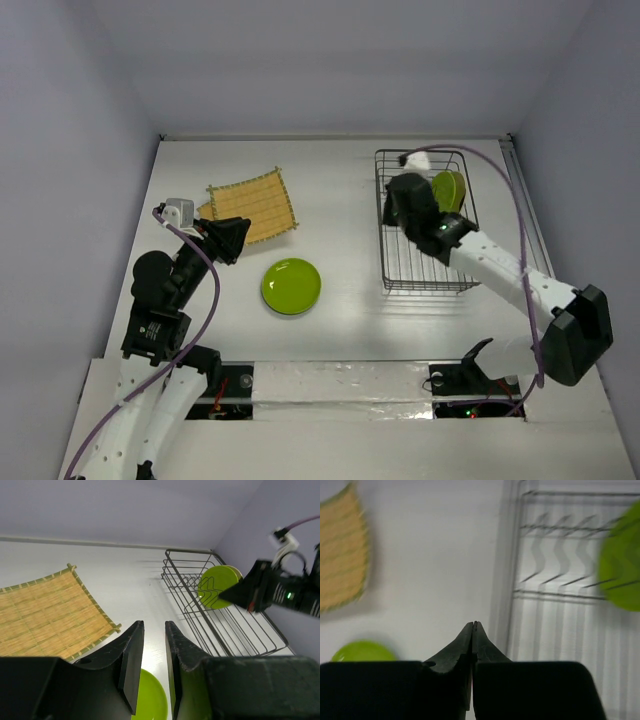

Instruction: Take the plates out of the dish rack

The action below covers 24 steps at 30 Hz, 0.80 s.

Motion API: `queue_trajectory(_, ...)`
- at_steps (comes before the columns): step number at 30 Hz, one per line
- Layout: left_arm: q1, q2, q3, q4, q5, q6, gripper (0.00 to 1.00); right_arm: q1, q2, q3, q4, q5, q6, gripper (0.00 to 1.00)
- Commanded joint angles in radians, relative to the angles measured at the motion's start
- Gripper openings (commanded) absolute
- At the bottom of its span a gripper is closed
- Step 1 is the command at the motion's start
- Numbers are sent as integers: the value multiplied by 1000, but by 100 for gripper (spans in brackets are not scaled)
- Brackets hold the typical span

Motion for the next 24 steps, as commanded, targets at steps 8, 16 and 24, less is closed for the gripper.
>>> queue_trajectory(8,6,-7,29,55,16,-3,21,-425,10,197,-187,264,-168,44)
queue_trajectory(16,6,-4,29,57,22,-3,21,-515,157,315,-186,212,-214,42)
queue_trajectory(24,6,-1,31,57,27,-3,21,-554,244,295,-134,123,-214,33)
